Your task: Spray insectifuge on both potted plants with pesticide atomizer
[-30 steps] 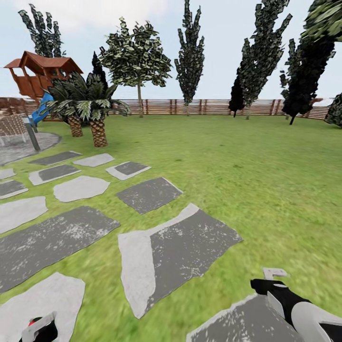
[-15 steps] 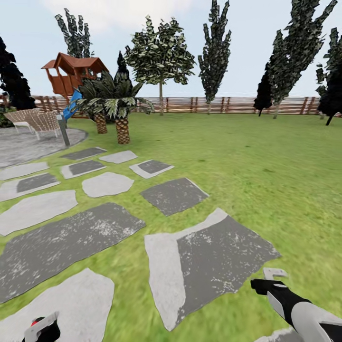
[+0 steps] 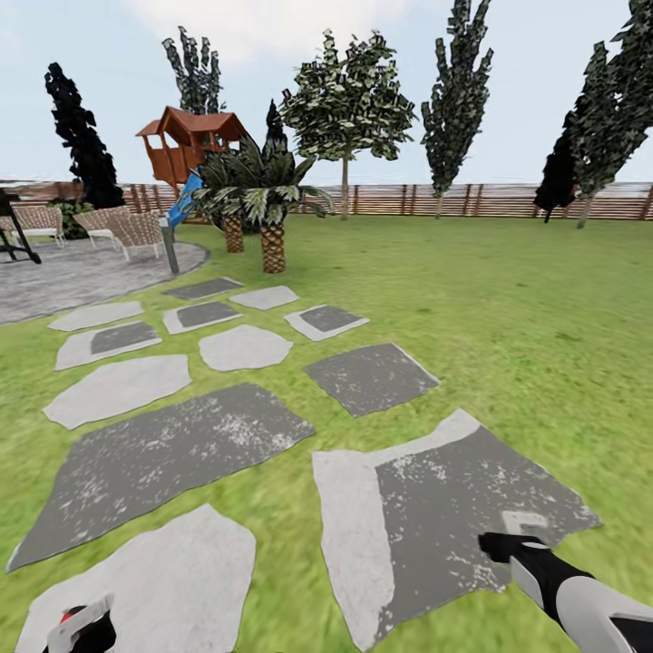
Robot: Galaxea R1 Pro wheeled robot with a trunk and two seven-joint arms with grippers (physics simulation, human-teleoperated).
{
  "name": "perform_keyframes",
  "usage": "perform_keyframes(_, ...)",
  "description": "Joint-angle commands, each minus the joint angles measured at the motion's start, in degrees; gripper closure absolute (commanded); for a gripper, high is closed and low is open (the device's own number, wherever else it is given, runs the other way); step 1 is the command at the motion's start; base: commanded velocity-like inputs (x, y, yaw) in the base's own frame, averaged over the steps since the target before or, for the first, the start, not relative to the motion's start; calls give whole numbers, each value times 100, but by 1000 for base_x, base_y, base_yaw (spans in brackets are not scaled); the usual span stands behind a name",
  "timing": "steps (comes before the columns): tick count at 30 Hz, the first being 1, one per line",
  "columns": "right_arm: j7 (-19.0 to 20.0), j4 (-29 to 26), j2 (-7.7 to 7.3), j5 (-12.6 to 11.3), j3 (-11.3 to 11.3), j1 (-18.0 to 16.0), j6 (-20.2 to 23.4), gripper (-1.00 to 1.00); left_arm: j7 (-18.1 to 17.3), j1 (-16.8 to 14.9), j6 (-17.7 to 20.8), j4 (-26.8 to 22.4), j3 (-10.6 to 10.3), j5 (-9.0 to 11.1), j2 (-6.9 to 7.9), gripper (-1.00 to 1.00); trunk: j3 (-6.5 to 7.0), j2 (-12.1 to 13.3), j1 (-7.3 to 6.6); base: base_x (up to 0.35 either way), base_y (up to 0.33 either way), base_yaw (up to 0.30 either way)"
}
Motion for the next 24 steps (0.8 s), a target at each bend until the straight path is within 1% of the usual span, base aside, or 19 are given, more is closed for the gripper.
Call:
perform_keyframes(1,-6,-7,-2,21,-44,-1,9,-100,-46,-8,-19,2,49,-21,-3,100,-5,-2,-1,1,1,246)
perform_keyframes(6,-6,-5,-2,21,-44,-1,9,-100,-46,-7,-16,7,49,-21,-5,100,-5,-2,-1,0,6,246)
perform_keyframes(8,-6,-5,-2,21,-44,-1,9,-100,-46,-8,-16,5,49,-19,-5,100,-5,-2,-1,0,172,246)
perform_keyframes(15,-6,-7,-1,21,-44,-1,9,-100,-46,-8,-19,9,49,-22,-5,100,-5,-2,-1,24,291,246)
perform_keyframes(24,-6,-7,-1,21,-44,-1,9,-100,-46,-7,-19,9,49,-21,-5,100,-5,-2,-1,145,298,246)
